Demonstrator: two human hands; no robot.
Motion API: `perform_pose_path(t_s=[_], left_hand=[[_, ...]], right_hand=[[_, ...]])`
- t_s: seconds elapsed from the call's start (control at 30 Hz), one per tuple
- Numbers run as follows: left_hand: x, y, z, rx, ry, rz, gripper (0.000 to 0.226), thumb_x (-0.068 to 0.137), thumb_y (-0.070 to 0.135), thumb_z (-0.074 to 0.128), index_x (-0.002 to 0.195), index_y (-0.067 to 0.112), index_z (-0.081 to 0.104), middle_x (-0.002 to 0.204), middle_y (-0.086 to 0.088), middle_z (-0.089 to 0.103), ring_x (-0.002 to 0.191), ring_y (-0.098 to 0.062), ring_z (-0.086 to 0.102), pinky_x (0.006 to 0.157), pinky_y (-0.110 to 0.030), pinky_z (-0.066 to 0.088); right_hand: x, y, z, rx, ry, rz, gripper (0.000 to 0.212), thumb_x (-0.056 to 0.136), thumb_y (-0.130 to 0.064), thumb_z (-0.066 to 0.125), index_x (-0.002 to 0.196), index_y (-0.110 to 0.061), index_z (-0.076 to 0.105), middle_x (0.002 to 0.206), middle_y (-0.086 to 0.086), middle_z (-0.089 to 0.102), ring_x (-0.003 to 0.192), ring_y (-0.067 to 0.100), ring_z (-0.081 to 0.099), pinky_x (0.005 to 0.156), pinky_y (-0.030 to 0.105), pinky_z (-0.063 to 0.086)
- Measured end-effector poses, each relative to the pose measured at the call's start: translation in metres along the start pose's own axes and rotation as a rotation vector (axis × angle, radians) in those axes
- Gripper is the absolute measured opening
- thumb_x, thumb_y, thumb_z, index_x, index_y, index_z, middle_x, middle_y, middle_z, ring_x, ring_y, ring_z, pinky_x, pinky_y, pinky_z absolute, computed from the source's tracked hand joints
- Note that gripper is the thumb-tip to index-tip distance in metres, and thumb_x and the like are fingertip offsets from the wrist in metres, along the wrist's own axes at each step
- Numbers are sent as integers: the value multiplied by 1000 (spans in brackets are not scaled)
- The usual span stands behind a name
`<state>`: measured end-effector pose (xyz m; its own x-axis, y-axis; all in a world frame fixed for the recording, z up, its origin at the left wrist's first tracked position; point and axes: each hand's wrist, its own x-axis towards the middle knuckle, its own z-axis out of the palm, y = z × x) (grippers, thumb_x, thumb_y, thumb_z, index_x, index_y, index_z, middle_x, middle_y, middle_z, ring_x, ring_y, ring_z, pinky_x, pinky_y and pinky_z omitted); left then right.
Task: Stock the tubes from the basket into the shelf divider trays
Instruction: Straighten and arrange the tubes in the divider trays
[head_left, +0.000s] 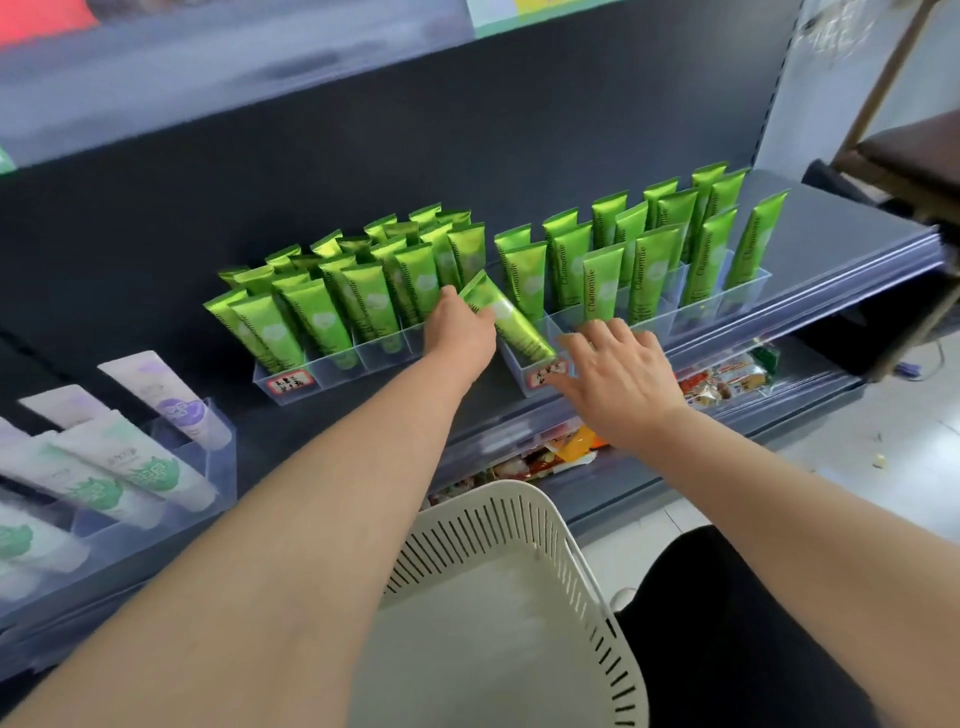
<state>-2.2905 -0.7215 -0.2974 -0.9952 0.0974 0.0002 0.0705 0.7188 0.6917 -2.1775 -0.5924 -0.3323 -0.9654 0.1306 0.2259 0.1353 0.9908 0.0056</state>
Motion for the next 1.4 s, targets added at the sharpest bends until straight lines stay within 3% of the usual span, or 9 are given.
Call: perform_pose_path(t_s=[0.1, 0.2, 0.37, 0.6, 0.77, 1.0, 1.07, 1.23, 1.4], left_hand=[[7, 2, 7, -133, 75, -40, 27, 95, 25, 56, 117, 9, 57, 109, -9, 63, 99, -31, 59, 71, -32, 44], [3, 5, 5, -199, 116, -34, 19, 94, 24, 59, 111, 16, 61, 101, -3, 63, 93, -28, 61, 76, -35, 52], [-7, 18, 2, -142, 113, 207, 12, 93, 23, 62, 103, 20, 68, 92, 2, 68, 83, -21, 66, 76, -33, 54], [-9, 31, 6, -48, 119, 278, 16, 94, 21, 61, 106, 18, 71, 98, 2, 71, 86, -18, 66, 77, -28, 53], [-8, 34, 5, -107, 157, 258, 15, 94, 15, 58, 97, 18, 72, 89, 2, 71, 77, -20, 69, 74, -35, 58], [-13, 42, 8, -6, 133, 309, 15, 95, 17, 56, 92, 18, 71, 78, 6, 68, 70, -12, 64, 53, -18, 41], [-13, 41, 5, 12, 126, 298, 13, 95, 22, 58, 92, 17, 70, 79, 6, 67, 73, -11, 63, 56, -20, 43], [-15, 33, 0, -39, 88, 272, 24, 90, 30, 67, 110, 16, 68, 97, 2, 71, 90, -15, 66, 79, -27, 52], [-21, 18, -15, -56, 85, 236, 25, 90, 25, 67, 113, 14, 67, 99, -1, 72, 93, -18, 66, 85, -32, 53]], right_hand=[[-2, 8, 2, 20, 0, 4, 49, 96, -53, 34, 128, -18, 49, 121, 4, 53, 113, 28, 46, 91, 42, 36], [-2, 11, 4, 36, -10, 18, 47, 97, -51, 34, 127, -19, 50, 120, 4, 53, 111, 27, 46, 90, 42, 37], [-5, 11, 3, 36, -17, 26, 47, 97, -51, 34, 125, -18, 51, 117, 4, 53, 110, 27, 46, 89, 41, 38], [-7, 17, -3, 36, -22, 33, 48, 97, -53, 31, 122, -19, 53, 115, 3, 54, 107, 26, 48, 89, 41, 41], [-8, 15, -4, 39, -24, 13, 47, 97, -52, 32, 123, -19, 52, 114, 2, 55, 106, 25, 48, 87, 39, 39], [-6, 14, -5, 33, -30, 4, 48, 97, -53, 31, 123, -19, 52, 114, 1, 55, 106, 25, 49, 86, 39, 39], [-7, 12, -6, 30, -34, 4, 47, 97, -52, 32, 123, -19, 53, 114, 1, 55, 106, 25, 49, 86, 39, 39], [-9, 7, -10, 17, -37, -4, 48, 97, -53, 31, 123, -19, 53, 114, 2, 55, 107, 25, 48, 86, 39, 39], [-10, -7, -16, 10, -20, -35, 45, 97, -51, 33, 117, -17, 55, 110, 3, 55, 104, 26, 49, 84, 40, 39]])
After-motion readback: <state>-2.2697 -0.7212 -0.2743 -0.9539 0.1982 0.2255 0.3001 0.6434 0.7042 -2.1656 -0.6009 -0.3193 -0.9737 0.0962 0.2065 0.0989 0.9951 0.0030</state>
